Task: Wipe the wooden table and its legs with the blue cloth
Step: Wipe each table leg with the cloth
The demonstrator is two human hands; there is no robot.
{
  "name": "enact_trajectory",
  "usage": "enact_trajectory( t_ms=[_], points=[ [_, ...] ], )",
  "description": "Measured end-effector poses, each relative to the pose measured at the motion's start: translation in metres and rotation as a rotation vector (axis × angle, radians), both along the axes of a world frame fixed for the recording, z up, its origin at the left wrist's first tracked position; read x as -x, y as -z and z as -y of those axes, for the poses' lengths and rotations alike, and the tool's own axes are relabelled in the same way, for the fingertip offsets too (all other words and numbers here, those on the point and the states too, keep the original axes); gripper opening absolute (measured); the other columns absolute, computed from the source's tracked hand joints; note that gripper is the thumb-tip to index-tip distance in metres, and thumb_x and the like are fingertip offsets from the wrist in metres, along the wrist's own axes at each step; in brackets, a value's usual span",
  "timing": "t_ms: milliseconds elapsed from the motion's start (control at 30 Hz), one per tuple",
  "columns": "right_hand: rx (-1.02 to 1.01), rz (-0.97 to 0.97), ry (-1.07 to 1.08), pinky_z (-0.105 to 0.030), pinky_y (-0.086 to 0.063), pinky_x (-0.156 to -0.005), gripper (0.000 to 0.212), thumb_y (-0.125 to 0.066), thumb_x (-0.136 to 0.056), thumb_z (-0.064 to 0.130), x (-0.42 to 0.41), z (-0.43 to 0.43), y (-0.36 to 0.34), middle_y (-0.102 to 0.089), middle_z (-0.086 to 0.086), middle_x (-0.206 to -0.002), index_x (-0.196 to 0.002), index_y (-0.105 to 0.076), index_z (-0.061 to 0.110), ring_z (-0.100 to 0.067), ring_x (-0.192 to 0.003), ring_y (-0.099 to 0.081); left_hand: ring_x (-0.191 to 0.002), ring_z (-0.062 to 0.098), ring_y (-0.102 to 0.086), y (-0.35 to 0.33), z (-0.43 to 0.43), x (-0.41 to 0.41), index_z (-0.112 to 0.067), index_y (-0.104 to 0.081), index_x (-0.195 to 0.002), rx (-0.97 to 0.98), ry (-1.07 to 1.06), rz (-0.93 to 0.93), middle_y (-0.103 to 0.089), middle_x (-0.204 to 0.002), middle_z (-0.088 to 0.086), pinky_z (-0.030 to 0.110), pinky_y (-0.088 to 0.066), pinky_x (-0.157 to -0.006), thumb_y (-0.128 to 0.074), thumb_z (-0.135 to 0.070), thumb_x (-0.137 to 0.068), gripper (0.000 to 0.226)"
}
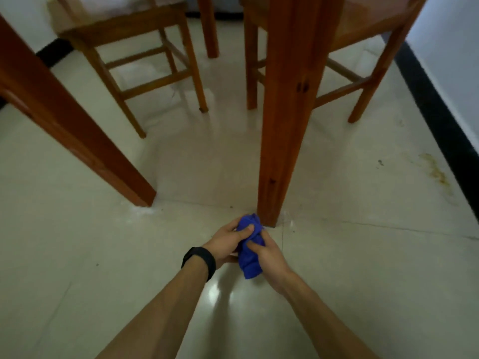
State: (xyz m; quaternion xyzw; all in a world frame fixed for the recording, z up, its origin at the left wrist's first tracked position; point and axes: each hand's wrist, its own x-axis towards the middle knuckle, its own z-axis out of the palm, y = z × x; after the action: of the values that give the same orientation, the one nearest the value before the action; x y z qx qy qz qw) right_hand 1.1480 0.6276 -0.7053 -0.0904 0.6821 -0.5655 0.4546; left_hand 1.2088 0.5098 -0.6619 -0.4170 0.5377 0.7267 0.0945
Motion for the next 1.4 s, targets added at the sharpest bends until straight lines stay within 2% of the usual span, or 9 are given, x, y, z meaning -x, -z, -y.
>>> enact_trajectory(
  t_ms=[233,333,433,567,767,933,1033,1233,1400],
  points=[
    [-0.069,-0.455,-0.145,0.000,-0.037,-0.092,0.045,-0.062,-0.096,0.024,-0.002,0.005,-0.010,-0.051,0.021,-0.127,-0.139,-0.052,0.029,0.011,-0.112,-0.051,-0.089,0.015,-0.067,0.016,0.029,-0.006,-0.019,-0.057,-0.129,0.009,-0.358,-0.130,-0.069,-0.112,0.005,0.028,-0.057,-0.061,-0.065,-0.010,-0.095,0.036],
    [-0.070,-0.581,-0.201,-0.002,-0.041,-0.091,0.039,-0.061,-0.096,0.011,-0.002,-0.005,-0.015,-0.052,0.025,-0.126,-0.126,-0.059,0.036,0.024,-0.108,-0.049,-0.102,0.026,-0.067,0.033,0.040,0.000,-0.015,-0.063,-0.122,0.099,-0.525,-0.140,-0.070,-0.115,0.009,0.045,-0.056,-0.092,-0.069,-0.013,-0.092,0.031],
    [-0.093,-0.657,0.039,-0.013,-0.052,-0.080,0.039,-0.061,-0.095,0.014,0.007,-0.015,-0.027,-0.059,0.015,-0.127,-0.128,-0.059,0.034,0.007,-0.099,-0.060,-0.105,0.026,-0.066,0.037,0.052,0.015,-0.024,-0.064,-0.115,0.168,-0.614,-0.149,-0.070,-0.112,0.003,0.045,-0.052,-0.100,-0.068,-0.023,-0.092,0.024],
    [-0.114,-0.757,0.334,-0.028,-0.048,-0.096,0.050,-0.053,-0.099,0.038,0.040,-0.013,-0.066,-0.044,0.014,-0.144,-0.145,-0.036,0.032,0.006,-0.111,-0.052,-0.110,0.022,-0.060,0.001,0.064,0.047,-0.024,-0.051,-0.131,0.356,-0.537,-0.290,-0.061,-0.118,0.000,0.037,-0.047,-0.100,-0.050,-0.023,-0.103,0.028],
    [0.026,-0.856,0.170,-0.005,-0.028,-0.104,0.048,-0.024,-0.104,0.046,0.054,0.020,-0.095,-0.021,0.051,-0.139,-0.147,-0.006,0.055,0.022,-0.130,-0.029,-0.110,0.000,-0.053,-0.018,0.018,0.075,-0.043,-0.047,-0.134,0.500,-0.185,-0.550,-0.054,-0.125,-0.021,0.018,-0.040,-0.091,-0.042,-0.037,-0.105,0.031],
    [-0.044,-0.825,0.169,0.003,-0.023,-0.098,0.050,-0.023,-0.107,0.035,0.049,0.030,-0.088,-0.014,0.057,-0.128,-0.152,0.000,0.043,0.036,-0.114,-0.025,-0.106,0.030,-0.062,0.036,0.021,0.046,-0.030,-0.048,-0.137,0.451,0.042,-0.233,-0.065,-0.119,0.007,0.031,-0.045,-0.085,-0.038,-0.030,-0.106,0.032],
    [-0.113,-0.799,0.160,-0.015,-0.026,-0.104,0.053,-0.026,-0.106,0.039,0.046,0.029,-0.081,-0.021,0.047,-0.130,-0.150,0.003,0.046,0.012,-0.121,-0.033,-0.114,0.030,-0.058,0.080,0.020,0.015,-0.031,-0.051,-0.131,0.385,0.319,0.052,-0.060,-0.132,0.009,0.033,-0.044,-0.096,-0.039,-0.026,-0.105,0.029],
    [-0.107,-0.785,0.165,-0.019,-0.031,-0.106,0.053,-0.029,-0.104,0.044,0.049,0.027,-0.058,-0.026,0.040,-0.141,-0.148,-0.001,0.053,0.010,-0.127,-0.035,-0.113,0.029,-0.057,0.072,0.041,0.026,-0.031,-0.045,-0.141,0.282,-0.304,-0.070,-0.058,-0.128,0.006,0.031,-0.041,-0.088,-0.043,-0.033,-0.105,0.036],
    [-0.084,-0.781,0.155,0.004,-0.029,-0.092,0.055,-0.029,-0.107,0.032,0.055,0.025,-0.053,-0.022,0.066,-0.120,-0.154,-0.002,0.043,0.035,-0.112,-0.032,-0.109,0.019,-0.059,0.057,0.041,0.075,-0.032,-0.048,-0.134,0.073,-0.492,-0.276,-0.060,-0.123,-0.006,0.040,-0.048,-0.098,-0.061,-0.048,-0.094,0.045]
  ],
)
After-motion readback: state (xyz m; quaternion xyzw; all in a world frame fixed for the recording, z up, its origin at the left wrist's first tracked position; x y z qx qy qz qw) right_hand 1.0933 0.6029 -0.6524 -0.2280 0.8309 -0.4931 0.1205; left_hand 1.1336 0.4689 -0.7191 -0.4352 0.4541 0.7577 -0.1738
